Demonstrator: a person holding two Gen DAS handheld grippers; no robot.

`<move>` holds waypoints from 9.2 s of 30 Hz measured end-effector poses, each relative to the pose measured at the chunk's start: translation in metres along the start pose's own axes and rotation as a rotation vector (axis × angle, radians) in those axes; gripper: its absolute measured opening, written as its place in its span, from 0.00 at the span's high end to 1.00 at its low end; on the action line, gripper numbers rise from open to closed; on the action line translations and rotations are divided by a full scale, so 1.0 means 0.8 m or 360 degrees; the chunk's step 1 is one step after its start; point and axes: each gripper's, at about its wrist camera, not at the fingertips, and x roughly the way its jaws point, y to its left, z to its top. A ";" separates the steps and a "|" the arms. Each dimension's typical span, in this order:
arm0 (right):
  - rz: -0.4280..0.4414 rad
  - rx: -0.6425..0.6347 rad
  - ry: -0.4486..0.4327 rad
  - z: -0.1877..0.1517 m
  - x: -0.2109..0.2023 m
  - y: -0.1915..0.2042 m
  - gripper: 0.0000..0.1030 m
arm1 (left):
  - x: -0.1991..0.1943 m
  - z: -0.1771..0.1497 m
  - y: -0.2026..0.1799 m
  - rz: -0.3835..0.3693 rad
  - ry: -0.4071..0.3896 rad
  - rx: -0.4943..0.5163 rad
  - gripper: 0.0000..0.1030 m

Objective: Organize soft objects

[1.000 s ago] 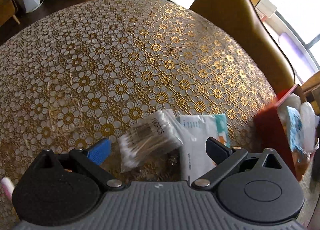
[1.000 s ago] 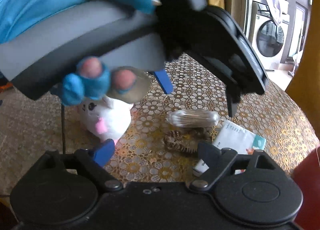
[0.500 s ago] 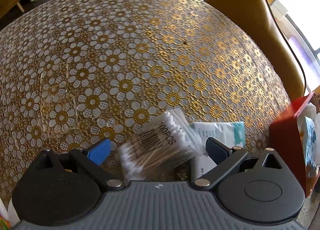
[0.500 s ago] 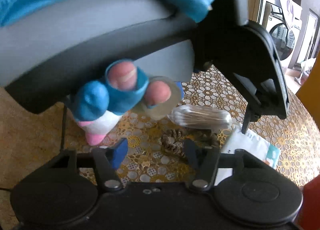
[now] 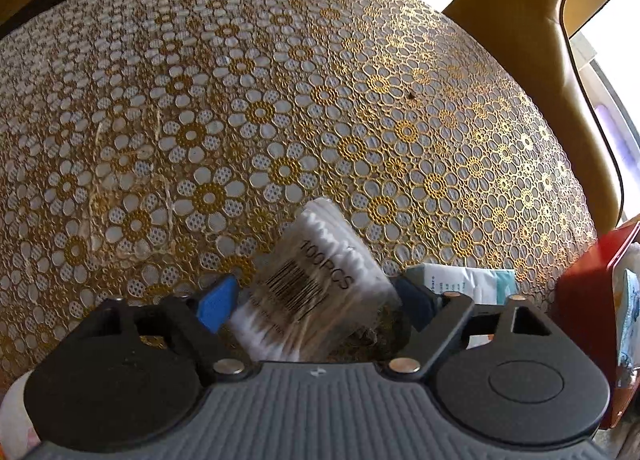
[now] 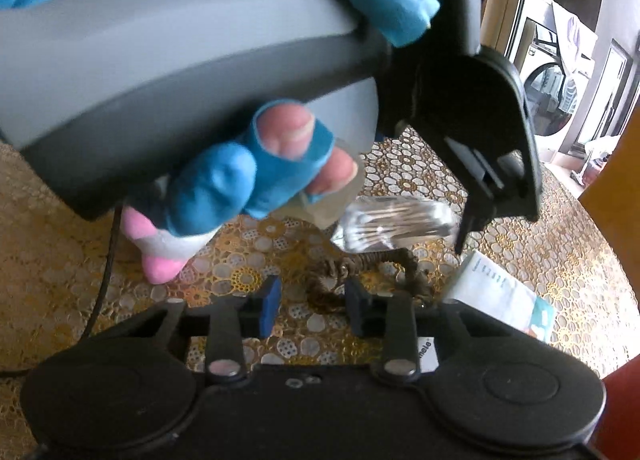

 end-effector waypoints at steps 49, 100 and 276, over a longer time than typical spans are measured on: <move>-0.0014 0.0149 0.0060 -0.004 0.008 -0.029 0.93 | -0.094 -0.042 0.052 0.0023 -0.0238 -0.0010 0.45; -0.0211 0.1028 -0.0504 -0.065 -0.349 -0.211 0.94 | -0.250 -0.188 -0.195 -0.0185 -0.0492 0.0765 0.45; -0.0767 0.0862 -0.0711 -0.165 -0.442 0.023 0.00 | -0.367 -0.455 -0.083 -0.0400 -0.1189 0.0758 0.02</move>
